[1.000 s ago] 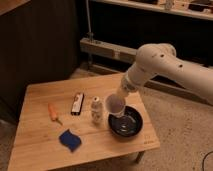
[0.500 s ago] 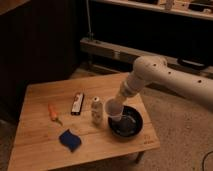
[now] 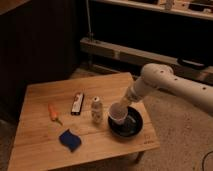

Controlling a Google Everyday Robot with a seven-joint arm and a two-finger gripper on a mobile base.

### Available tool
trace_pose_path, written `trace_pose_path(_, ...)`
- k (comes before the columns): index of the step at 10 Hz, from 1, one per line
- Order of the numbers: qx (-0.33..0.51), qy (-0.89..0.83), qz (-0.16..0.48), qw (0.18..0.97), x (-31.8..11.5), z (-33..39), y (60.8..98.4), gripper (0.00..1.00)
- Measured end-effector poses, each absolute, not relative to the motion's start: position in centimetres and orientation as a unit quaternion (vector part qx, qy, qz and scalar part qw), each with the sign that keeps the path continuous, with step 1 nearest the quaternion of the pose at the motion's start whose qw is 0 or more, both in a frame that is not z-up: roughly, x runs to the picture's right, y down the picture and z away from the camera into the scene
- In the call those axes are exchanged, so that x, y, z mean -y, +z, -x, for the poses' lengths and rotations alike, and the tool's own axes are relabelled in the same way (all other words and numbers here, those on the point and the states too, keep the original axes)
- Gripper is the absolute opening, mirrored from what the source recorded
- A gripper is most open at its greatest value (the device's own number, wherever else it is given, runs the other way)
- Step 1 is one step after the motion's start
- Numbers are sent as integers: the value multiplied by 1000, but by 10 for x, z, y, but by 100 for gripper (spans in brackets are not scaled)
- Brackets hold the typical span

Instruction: Place the ceramic cup in the ceramic bowl

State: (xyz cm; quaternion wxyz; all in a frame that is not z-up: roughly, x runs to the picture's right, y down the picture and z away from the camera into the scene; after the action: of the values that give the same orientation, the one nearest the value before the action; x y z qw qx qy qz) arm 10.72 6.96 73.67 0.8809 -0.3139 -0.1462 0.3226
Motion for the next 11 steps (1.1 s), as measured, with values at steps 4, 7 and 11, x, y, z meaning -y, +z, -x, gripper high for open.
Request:
trace_pose_path(4, 154, 347, 319, 868, -85, -121, 744, 0)
trace_pose_path(7, 159, 353, 319, 865, -90, -118, 752, 0)
trace_pose_path(11, 130, 353, 322, 869, -88, -113, 758, 35)
